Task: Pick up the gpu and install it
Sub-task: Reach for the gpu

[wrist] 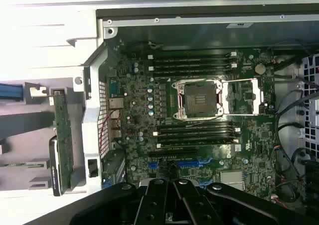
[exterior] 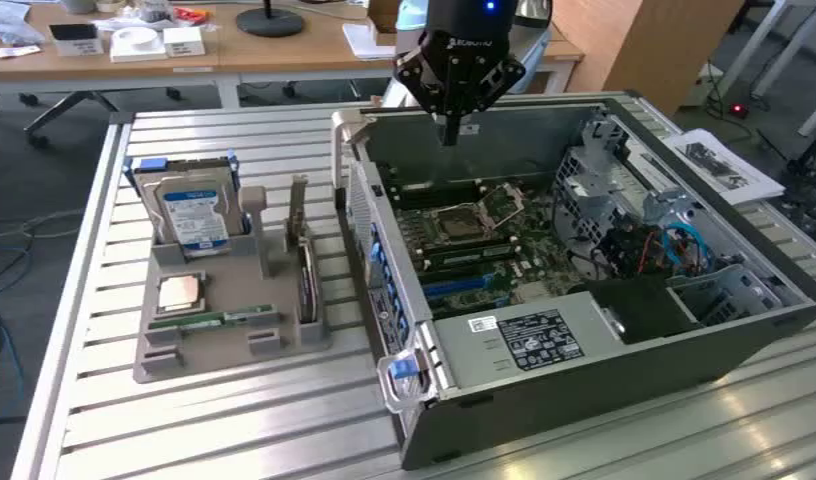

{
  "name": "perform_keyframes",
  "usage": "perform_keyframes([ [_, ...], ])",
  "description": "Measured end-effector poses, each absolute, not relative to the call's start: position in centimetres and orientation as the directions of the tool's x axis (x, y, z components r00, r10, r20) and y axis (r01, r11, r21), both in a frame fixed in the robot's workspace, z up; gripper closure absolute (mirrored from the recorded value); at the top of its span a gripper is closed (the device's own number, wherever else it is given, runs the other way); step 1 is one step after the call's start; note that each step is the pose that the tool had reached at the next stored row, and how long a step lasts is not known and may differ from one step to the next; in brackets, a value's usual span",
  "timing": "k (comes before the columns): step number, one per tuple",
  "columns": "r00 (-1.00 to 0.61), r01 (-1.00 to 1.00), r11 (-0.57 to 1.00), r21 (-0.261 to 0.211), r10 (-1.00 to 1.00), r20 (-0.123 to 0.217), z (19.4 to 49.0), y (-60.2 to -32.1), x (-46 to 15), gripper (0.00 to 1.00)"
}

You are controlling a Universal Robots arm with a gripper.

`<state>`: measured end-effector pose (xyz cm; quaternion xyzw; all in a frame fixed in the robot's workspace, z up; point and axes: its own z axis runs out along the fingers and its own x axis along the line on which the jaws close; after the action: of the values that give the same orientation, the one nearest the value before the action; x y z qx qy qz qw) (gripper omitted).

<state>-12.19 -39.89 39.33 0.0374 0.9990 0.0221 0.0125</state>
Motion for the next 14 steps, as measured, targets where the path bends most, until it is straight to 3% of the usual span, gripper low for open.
perform_keyframes([
  [14,-0.997,0.074,0.996,0.045,0.075,-0.023,39.33,-39.89,-12.51,0.89],
])
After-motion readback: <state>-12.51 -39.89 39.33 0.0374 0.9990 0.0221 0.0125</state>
